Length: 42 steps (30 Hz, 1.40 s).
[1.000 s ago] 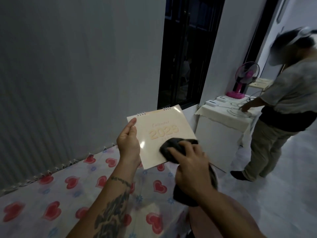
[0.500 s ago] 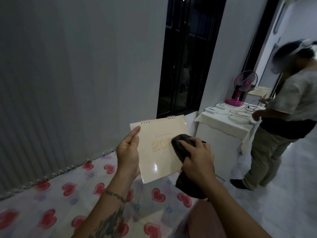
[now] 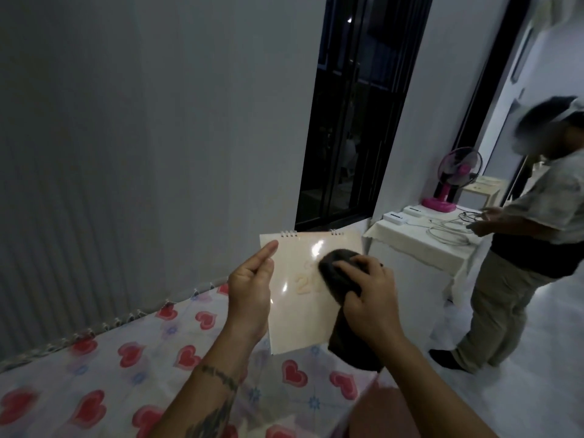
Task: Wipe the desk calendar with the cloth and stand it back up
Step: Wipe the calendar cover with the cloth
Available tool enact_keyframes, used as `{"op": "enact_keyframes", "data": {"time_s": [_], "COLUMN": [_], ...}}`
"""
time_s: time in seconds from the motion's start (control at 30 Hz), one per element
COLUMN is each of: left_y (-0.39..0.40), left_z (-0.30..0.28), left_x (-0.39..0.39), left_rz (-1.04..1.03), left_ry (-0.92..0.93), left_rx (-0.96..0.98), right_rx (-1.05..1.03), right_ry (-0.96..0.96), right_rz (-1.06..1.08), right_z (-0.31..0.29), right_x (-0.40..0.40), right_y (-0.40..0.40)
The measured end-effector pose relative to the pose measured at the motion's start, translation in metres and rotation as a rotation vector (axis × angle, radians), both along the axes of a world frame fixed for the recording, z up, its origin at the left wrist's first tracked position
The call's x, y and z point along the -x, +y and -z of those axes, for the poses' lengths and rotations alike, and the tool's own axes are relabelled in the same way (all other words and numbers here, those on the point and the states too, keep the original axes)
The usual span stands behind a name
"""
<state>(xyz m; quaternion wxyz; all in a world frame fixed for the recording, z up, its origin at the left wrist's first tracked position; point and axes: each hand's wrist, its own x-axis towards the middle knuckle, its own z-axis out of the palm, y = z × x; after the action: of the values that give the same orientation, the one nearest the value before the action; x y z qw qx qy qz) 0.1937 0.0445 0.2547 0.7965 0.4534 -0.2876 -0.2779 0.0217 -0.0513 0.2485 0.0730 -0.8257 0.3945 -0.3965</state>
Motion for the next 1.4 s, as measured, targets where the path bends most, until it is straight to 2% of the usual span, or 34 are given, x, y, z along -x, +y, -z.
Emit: {"op": "enact_keyframes", "data": {"time_s": [0.07,0.17,0.33,0.47,0.53,0.7,0.8,0.87,0.97,1.03,1.13,1.3,1.4], "left_y": [0.000,0.000,-0.003,-0.002,-0.002,-0.002,-0.009,-0.015,-0.021,-0.020,-0.017,-0.015,-0.019], "left_z": [0.001,-0.002,0.000,0.003,0.003,-0.002,0.004,0.005,0.002,-0.001,-0.001,0.002,0.002], "left_x": [0.009,0.017,0.009,0.005,0.000,-0.012,-0.003,0.003,0.004,0.001,-0.003,-0.005,0.003], "left_rz": [0.015,0.015,0.057,0.020,0.026,0.024,0.050,0.033,-0.029,-0.042,-0.032,-0.027,-0.036], "left_ry": [-0.071,-0.138,0.011,0.068,0.136,0.216,0.251,0.246,0.241,0.228,0.280,0.319,0.315], "left_rx": [0.002,0.012,0.018,-0.003,-0.009,-0.035,-0.072,-0.094,-0.100,-0.107,-0.091,-0.116,-0.129], "right_rx": [-0.058,-0.012,0.145,0.176,0.170,0.082,0.107,0.165,0.264,0.261,0.253,0.161,0.175], "right_ry": [-0.070,-0.061,0.136,0.234,0.206,0.094,0.077,0.114,0.233,0.249,0.212,0.171,0.194], "right_rz": [0.072,0.031,-0.230,-0.319,-0.284,0.044,0.181,0.139,-0.106,-0.185,-0.121,0.221,0.189], "right_z": [-0.010,-0.013,0.016,0.033,0.036,0.022,0.011,0.014,0.040,0.049,0.050,0.031,0.028], "right_x": [-0.009,-0.022,-0.018,0.006,0.019,0.038,0.027,0.015,0.005,0.012,0.029,0.044,0.032], "right_y": [-0.002,0.015,0.052,0.050,0.041,0.012,0.020,0.037,0.061,0.063,0.047,0.025,0.037]}}
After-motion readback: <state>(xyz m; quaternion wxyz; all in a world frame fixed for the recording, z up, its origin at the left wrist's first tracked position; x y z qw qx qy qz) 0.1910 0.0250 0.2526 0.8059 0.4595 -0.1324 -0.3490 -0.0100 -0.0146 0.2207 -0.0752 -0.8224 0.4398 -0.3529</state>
